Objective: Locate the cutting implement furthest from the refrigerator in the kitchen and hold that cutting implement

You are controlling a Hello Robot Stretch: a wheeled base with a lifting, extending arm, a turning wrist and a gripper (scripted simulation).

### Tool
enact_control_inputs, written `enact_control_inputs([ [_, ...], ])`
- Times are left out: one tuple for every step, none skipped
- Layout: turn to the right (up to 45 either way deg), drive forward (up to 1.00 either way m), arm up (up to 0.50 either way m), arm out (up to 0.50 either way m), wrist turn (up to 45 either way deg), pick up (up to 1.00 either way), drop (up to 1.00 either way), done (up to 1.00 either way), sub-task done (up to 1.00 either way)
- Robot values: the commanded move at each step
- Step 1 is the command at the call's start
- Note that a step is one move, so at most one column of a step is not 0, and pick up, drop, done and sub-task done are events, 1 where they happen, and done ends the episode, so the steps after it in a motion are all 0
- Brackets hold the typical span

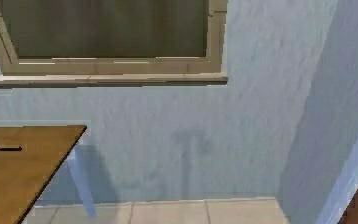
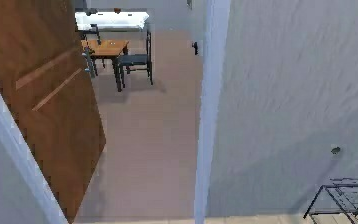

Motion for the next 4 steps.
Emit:
enact_control_inputs([
  [0.0, 0.60, 0.00, 0.00, 0.0, 0.00, 0.00, 0.00, 0.00],
  [-45.0, 0.00, 0.00, 0.00, 0.0, 0.00, 0.00, 0.00, 0.00],
  [-15.0, 0.00, 0.00, 0.00, 0.0, 0.00, 0.00, 0.00, 0.00],
  [0.0, 0.30, 0.00, 0.00, 0.0, 0.00, 0.00, 0.00, 0.00],
])
